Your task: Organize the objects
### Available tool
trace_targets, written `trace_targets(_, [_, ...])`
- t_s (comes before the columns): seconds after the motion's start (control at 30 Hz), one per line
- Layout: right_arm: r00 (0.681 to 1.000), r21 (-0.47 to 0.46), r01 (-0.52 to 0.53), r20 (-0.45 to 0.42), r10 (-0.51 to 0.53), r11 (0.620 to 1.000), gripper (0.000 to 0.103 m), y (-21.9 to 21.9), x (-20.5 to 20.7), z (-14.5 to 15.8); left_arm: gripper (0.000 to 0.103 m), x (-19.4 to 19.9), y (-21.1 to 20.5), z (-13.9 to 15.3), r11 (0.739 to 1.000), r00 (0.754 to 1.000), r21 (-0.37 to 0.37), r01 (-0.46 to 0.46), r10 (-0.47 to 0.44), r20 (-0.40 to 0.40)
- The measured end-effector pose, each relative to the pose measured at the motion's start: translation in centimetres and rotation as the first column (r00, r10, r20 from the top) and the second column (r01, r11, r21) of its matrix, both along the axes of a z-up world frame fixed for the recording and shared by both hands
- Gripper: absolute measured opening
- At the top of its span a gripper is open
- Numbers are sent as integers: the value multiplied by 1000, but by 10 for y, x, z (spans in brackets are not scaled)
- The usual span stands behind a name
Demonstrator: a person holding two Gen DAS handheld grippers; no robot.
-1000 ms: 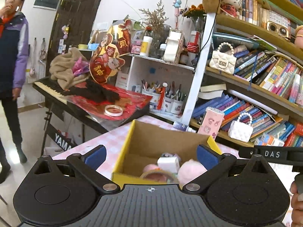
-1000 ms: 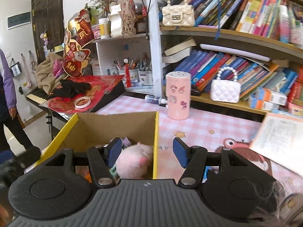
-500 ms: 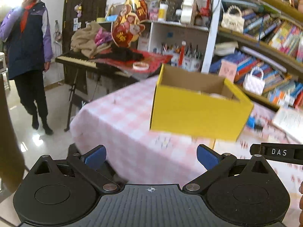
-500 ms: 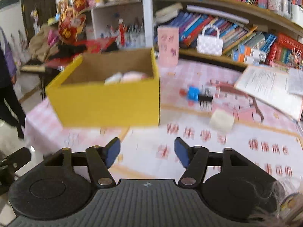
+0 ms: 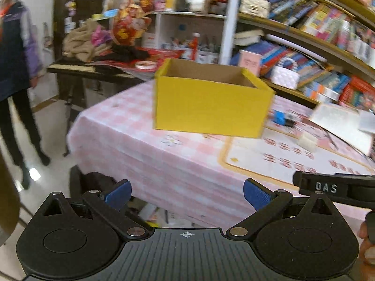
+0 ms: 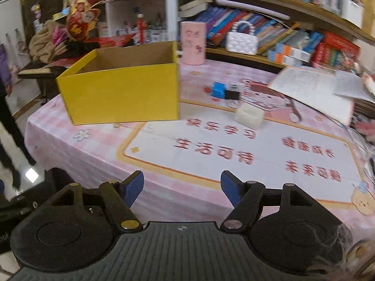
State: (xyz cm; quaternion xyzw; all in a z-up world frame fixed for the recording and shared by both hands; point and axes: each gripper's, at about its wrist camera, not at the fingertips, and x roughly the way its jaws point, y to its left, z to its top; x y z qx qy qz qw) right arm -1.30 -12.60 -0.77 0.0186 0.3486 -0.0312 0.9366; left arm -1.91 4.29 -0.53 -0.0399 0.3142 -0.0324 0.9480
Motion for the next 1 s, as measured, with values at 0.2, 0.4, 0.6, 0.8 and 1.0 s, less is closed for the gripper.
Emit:
trace_targets(0.2, [995, 4, 98, -14, -97, 995, 74, -29, -15, -1, 103, 5, -29, -3, 995, 995, 1, 100, -100, -17])
trace_targets(0.4, [977, -8, 212, -15, -212, 977, 75, -62, -27, -3, 103, 13, -69, -6, 973, 972, 11, 233, -232, -28])
trace_targets(0.6, [962, -18, 272, -22, -273, 962, 77, -93, -28, -3, 103, 24, -102, -6, 949, 949, 15, 315, -314, -33])
trace_targets(0.8, [966, -1, 257, -11, -257, 966, 74, -114, -9, 0, 103, 48, -120, -6, 947, 946, 15, 322, -320, -55])
trace_targets(1.0, [972, 34, 233, -25, -233, 972, 73, -134, 24, 1, 102, 76, -132, -4, 956, 956, 20, 291, -290, -51])
